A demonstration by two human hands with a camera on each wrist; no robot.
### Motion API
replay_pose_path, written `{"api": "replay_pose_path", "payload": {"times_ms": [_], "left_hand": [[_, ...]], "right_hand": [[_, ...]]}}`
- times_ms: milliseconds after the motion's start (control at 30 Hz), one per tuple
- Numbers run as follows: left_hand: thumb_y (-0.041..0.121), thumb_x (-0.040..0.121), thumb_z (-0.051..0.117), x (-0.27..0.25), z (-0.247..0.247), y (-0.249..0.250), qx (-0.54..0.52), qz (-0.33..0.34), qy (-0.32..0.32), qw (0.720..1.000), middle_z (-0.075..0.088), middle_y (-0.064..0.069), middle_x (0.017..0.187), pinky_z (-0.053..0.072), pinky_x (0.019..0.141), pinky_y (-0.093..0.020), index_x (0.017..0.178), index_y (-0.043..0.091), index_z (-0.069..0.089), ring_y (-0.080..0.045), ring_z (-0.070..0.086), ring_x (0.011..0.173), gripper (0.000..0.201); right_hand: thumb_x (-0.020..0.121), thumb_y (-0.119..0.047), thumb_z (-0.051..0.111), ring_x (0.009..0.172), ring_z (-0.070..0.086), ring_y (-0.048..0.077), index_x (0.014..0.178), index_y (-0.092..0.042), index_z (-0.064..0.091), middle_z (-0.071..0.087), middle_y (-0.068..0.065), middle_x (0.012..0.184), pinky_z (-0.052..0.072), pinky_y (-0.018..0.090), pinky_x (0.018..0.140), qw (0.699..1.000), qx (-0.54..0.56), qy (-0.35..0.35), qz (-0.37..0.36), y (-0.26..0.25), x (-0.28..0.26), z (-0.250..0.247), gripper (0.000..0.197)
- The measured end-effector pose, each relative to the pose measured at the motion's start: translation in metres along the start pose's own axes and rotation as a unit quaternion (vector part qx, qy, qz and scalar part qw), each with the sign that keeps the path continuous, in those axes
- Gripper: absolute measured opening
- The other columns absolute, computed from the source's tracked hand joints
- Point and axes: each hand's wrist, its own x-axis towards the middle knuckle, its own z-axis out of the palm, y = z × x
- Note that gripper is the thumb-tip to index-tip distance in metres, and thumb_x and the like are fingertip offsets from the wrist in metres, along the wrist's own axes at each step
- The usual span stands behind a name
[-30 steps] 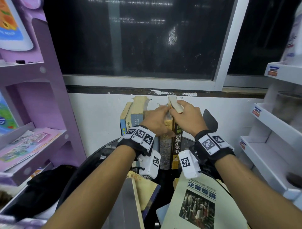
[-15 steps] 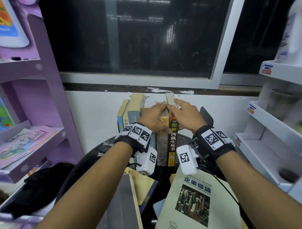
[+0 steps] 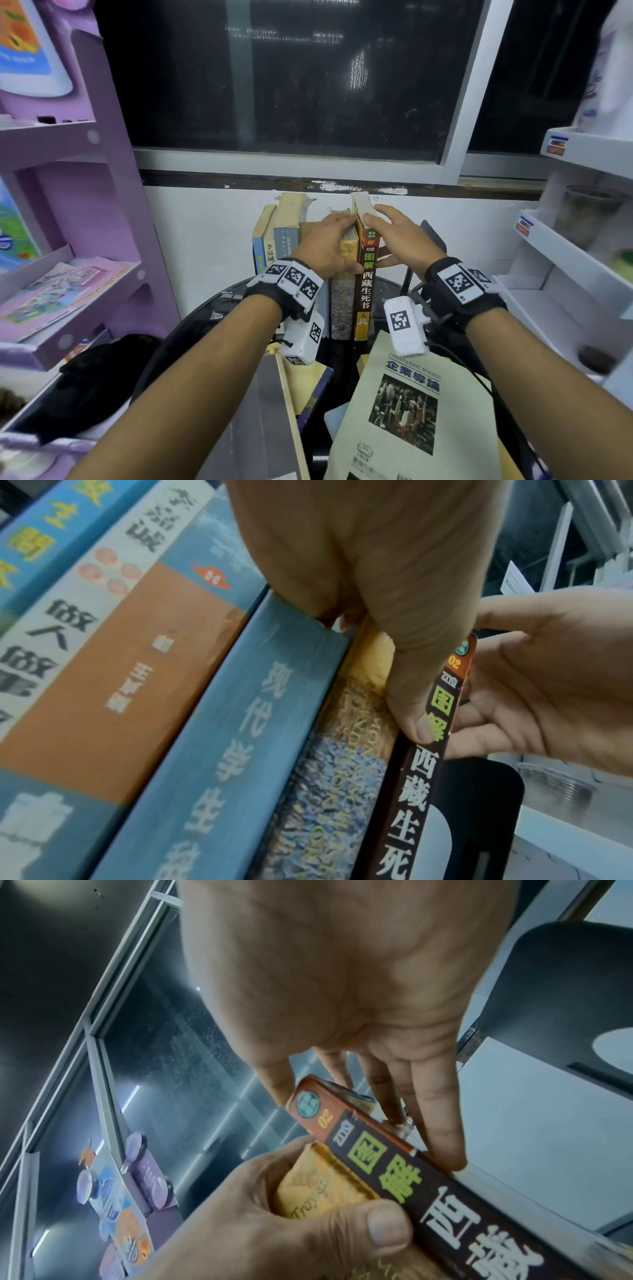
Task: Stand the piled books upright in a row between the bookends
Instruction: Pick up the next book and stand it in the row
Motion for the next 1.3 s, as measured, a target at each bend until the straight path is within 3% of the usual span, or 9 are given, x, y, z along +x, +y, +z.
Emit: {"api": "replay_pose_path", "payload": {"times_ms": [133,267,433,667,733,833,1000,1100,1300], "left_hand": [[0.027,0.071,0.083,-0.018,0.000,0.006,-0.049,0.006,0.032,0.998,0.030,-0.003,0.151,0.024,0.117,-0.036,0.146,0.016,0.036,-0.020,0.029,0.140,0.089],[0.024,0.077,0.076,-0.044,0.002,0.010,-0.058,0.066,0.118,0.989,0.040,-0.002,0.141,0.029,0.114,-0.040,0.133,0.019,0.050,-0.019,0.034,0.134,0.063],[0.017,0.080,0.070,-0.073,0.006,0.021,-0.071,0.092,0.171,0.978,0.040,0.005,0.124,0.034,0.105,-0.029,0.119,0.024,0.056,-0.014,0.038,0.124,0.042],[0.021,0.086,0.069,-0.092,0.017,0.033,-0.121,0.031,0.033,0.992,0.036,0.001,0.130,0.029,0.108,-0.024,0.127,0.020,0.052,-0.014,0.039,0.125,0.045],[0.025,0.087,0.068,-0.096,0.022,0.037,-0.127,-0.002,-0.023,0.992,0.033,-0.001,0.136,0.027,0.102,-0.019,0.132,0.018,0.048,-0.016,0.038,0.128,0.050],[0.034,0.088,0.066,-0.103,0.031,0.037,-0.142,-0.056,-0.090,0.984,0.032,0.002,0.138,0.038,0.090,-0.015,0.137,0.019,0.043,-0.015,0.040,0.123,0.056],[0.043,0.089,0.062,-0.113,0.051,0.033,-0.174,-0.157,-0.210,0.949,0.040,-0.006,0.147,0.036,0.109,-0.040,0.141,0.016,0.036,-0.025,0.044,0.128,0.065],[0.049,0.090,0.057,-0.121,0.054,0.039,-0.151,-0.201,-0.264,0.931,0.034,-0.006,0.151,0.036,0.108,-0.043,0.146,0.019,0.029,-0.027,0.039,0.133,0.069],[0.052,0.091,0.055,-0.129,0.057,0.049,-0.110,-0.227,-0.318,0.914,0.037,-0.003,0.150,0.037,0.108,-0.046,0.148,0.020,0.025,-0.027,0.041,0.132,0.072]], "right_hand": [[0.094,-0.050,0.050,0.095,0.068,0.023,0.139,-0.027,0.042,0.063,0.005,0.121,0.059,0.041,0.082,1.000,-0.008,-0.018,-0.002,0.005,-0.010,-0.006,0.052],[0.094,-0.052,0.049,0.099,0.064,0.020,0.138,-0.025,0.046,0.056,-0.001,0.129,0.056,0.039,0.085,1.000,-0.020,-0.020,-0.008,0.010,-0.024,-0.015,0.052],[0.094,-0.051,0.049,0.100,0.062,0.017,0.125,-0.025,0.054,0.058,-0.001,0.123,0.055,0.038,0.085,0.997,-0.065,-0.025,0.016,0.025,-0.048,-0.028,0.041],[0.095,-0.050,0.049,0.113,0.053,0.024,0.127,-0.019,0.054,0.053,0.003,0.126,0.050,0.043,0.092,0.977,-0.164,-0.081,0.109,0.046,-0.092,-0.029,0.045],[0.095,-0.049,0.050,0.112,0.051,0.023,0.126,-0.016,0.055,0.053,0.004,0.126,0.048,0.045,0.096,0.969,-0.193,-0.094,0.125,0.050,-0.105,-0.030,0.046],[0.096,-0.048,0.050,0.113,0.050,0.023,0.122,-0.014,0.057,0.054,0.004,0.124,0.045,0.043,0.097,0.960,-0.224,-0.085,0.145,0.060,-0.122,-0.032,0.044],[0.096,-0.047,0.049,0.113,0.051,0.021,0.112,-0.014,0.060,0.055,0.004,0.123,0.038,0.038,0.102,0.942,-0.267,-0.105,0.175,0.077,-0.145,-0.041,0.038],[0.097,-0.045,0.050,0.120,0.049,0.026,0.128,-0.005,0.054,0.052,0.008,0.131,0.039,0.038,0.103,0.938,-0.273,-0.100,0.190,0.085,-0.151,-0.045,0.051],[0.093,-0.047,0.055,0.120,0.051,0.027,0.130,-0.004,0.052,0.053,0.009,0.131,0.042,0.035,0.097,0.935,-0.271,-0.103,0.204,0.095,-0.154,-0.053,0.057]]}}
